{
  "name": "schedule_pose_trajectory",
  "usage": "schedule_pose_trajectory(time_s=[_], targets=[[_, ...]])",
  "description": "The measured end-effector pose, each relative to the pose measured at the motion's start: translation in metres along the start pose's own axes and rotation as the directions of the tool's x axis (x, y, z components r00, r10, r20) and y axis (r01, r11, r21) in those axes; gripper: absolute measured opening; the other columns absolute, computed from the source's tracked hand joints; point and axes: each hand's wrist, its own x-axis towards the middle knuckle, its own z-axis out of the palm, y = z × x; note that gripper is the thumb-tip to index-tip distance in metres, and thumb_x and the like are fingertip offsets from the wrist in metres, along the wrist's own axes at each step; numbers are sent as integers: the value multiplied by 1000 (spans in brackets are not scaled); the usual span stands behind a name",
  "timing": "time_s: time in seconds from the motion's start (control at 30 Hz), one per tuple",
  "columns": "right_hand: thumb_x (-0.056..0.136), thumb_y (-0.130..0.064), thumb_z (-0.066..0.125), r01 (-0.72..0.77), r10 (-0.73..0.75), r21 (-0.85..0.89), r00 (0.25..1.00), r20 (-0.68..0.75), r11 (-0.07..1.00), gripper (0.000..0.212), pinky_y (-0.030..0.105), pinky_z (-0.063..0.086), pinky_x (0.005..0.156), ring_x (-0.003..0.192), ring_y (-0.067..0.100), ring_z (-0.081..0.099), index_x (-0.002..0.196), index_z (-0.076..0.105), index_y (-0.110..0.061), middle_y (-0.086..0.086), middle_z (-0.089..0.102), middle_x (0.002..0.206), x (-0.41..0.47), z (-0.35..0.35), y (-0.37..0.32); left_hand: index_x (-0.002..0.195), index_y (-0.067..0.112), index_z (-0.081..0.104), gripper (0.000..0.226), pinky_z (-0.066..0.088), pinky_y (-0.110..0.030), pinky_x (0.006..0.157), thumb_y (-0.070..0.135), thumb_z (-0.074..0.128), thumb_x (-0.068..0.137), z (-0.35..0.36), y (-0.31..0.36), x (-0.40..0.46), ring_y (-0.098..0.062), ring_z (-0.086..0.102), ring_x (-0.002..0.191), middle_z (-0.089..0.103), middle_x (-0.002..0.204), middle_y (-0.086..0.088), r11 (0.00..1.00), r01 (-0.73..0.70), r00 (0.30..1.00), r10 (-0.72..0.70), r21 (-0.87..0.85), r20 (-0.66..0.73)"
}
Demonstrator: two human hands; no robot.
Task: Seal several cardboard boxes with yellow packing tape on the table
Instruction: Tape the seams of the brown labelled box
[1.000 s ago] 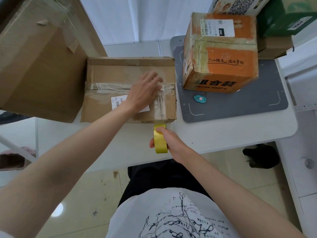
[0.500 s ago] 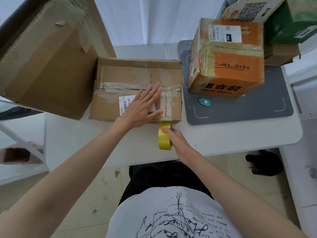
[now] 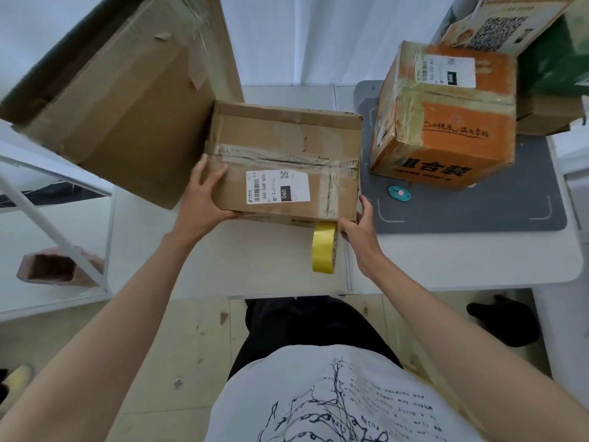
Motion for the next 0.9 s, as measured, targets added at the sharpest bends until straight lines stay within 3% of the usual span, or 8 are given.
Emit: schedule_pose_trajectory(time_s=[0.1,0.2,0.27,0.37,0.57,0.63,0.73,0.9], targets=[[91,-6,67,-19,19,-27,1000,16,999,93,45,44,111,124,17,53,160,10,-30,0,50,137,-2,-4,-7,152,25,45,108,25,-36,118,30,98,59,-4,7,-1,-20,28,150,21,167,-1,999,26,1000,-26,27,-15],[94,-5,63,1,-1,-37,1000,5,999,88,42,41,111,122,17,49,161,12,-30,-2,47,132,-5,-11,-18,151,27,47,105,29,-51,116,35,97,59,-9,16,-2,-21,31,149,25,166,0,996,50,999,-48,76,-24],[96,-15,62,27,-27,-75,1000,-3,997,81,40,38,108,128,18,45,160,15,-33,-4,43,141,-8,-16,-25,150,28,48,103,28,-59,113,41,96,59,-16,24,-2,-23,31,148,28,165,1,993,65,998,-64,100,-12],[96,-45,56,73,-85,-233,995,-42,970,72,51,33,115,142,27,38,157,17,-43,-1,37,158,-15,-21,-41,146,28,53,105,26,-60,112,56,95,53,-32,40,1,-22,33,146,34,160,3,989,81,996,-84,125,20],[98,-58,41,85,-140,-554,989,-57,828,54,44,33,95,132,36,40,149,33,-43,8,51,143,-20,-29,-89,133,33,65,93,26,-55,112,75,84,52,-68,74,6,-21,44,134,48,143,5,989,134,991,-133,66,-17],[98,-62,38,91,-134,-601,991,-28,794,53,44,33,102,136,36,37,147,40,-40,8,49,147,-19,-36,-105,130,36,66,103,30,-56,113,90,74,44,-81,84,7,-22,46,131,51,137,4,985,162,987,-162,58,3],[88,-76,35,94,-127,-623,992,-9,777,62,49,42,107,130,35,47,138,51,-42,8,54,143,-18,-43,-124,120,39,70,102,36,-52,106,103,51,42,-94,90,7,-18,53,116,59,118,9,985,153,988,-154,81,8],[78,-86,30,94,-108,-661,994,21,744,78,53,53,96,111,35,62,136,52,-39,10,64,124,-13,-37,-143,104,38,73,99,40,-53,105,107,46,38,-105,96,13,-18,59,111,70,101,16,969,240,962,-245,61,117]])
